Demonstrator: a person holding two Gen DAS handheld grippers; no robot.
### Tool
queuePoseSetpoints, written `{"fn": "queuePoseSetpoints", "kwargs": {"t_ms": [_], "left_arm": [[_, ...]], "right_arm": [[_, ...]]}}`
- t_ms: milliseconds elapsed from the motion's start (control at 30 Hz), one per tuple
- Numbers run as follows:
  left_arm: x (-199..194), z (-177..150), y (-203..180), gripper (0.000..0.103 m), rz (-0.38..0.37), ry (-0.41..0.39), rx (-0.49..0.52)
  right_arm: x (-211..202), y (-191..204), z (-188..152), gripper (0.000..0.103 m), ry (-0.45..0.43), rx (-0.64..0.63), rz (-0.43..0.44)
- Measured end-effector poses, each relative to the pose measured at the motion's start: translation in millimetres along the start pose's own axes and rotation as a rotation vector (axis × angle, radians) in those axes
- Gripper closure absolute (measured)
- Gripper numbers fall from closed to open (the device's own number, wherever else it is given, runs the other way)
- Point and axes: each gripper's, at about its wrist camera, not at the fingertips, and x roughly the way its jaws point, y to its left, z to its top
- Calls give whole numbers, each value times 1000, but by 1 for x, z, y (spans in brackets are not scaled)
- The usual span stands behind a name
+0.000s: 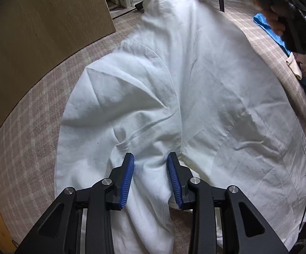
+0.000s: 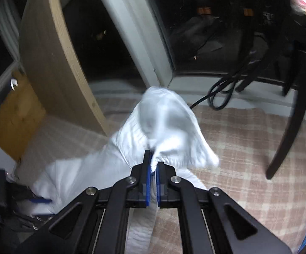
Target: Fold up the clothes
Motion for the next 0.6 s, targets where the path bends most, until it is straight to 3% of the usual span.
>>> {"fn": "queuePoseSetpoints", "kwargs": {"t_ms": [67,100,233,433,600], "left_arm": [[0,0,0,69,-1,2,-5],[0,1,-1,69,0,3,-3],[-1,0,-4,69,1,1,2],[-26,-8,-10,70,3,-30,-25],[-60,-18,-39,70,-45,-81,29]], "right_arm": [[21,8,-2,90,131,-24,-76],[21,12,-4,89,148,-36,-118],[-12,19,-15,77,75,-47,-201],[-84,35,-72,77,27,-17,-2],[-110,40,-141,77,95,39,119]]}}
